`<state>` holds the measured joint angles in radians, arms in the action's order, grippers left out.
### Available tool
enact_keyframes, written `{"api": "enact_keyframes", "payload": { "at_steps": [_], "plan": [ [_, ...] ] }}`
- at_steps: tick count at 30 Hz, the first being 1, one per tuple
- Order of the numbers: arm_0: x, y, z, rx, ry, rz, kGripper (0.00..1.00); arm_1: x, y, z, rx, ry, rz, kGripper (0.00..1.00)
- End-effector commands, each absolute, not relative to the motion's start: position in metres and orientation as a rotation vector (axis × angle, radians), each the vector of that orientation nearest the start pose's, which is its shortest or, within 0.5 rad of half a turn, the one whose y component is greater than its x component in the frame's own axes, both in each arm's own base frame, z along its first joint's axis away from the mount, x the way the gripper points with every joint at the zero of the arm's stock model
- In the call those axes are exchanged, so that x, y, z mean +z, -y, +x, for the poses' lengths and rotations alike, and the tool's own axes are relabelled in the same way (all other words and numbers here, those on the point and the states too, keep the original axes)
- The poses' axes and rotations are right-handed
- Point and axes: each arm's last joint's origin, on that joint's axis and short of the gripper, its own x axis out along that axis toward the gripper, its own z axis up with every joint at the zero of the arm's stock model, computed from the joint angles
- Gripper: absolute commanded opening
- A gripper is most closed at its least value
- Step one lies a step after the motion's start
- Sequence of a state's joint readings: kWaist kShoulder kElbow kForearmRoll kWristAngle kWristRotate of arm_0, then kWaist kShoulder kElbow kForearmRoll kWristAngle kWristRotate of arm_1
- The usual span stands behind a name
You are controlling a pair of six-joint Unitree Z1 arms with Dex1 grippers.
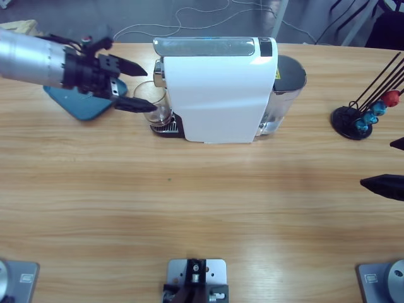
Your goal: Pour coffee
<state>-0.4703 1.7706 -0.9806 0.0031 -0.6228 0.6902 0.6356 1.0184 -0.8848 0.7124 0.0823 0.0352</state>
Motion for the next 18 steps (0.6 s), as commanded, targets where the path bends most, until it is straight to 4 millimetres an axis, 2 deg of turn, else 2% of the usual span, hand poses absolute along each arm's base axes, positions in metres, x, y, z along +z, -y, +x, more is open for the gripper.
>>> {"api": "enact_keyframes", "payload": {
  "at_steps": [1, 6, 10, 18],
  "plan": [
    [0.258, 0.160, 0.258, -1.223, -0.461, 0.537, 1.000, 0.340, -0.071, 0.091, 0.650, -0.826, -0.199, 1.000],
    [0.248, 0.152, 0.265, -1.189, -0.503, 0.531, 1.000, 0.338, -0.067, 0.086, 0.649, -0.826, -0.194, 1.000],
    [0.235, 0.156, 0.274, -1.191, -0.532, 0.532, 1.000, 0.337, -0.066, 0.084, 0.649, -0.830, -0.195, 1.000],
    [0.226, 0.167, 0.296, -1.206, -0.533, 0.523, 1.000, 0.335, -0.068, 0.087, 0.650, -0.843, -0.196, 1.000]
  ]
}}
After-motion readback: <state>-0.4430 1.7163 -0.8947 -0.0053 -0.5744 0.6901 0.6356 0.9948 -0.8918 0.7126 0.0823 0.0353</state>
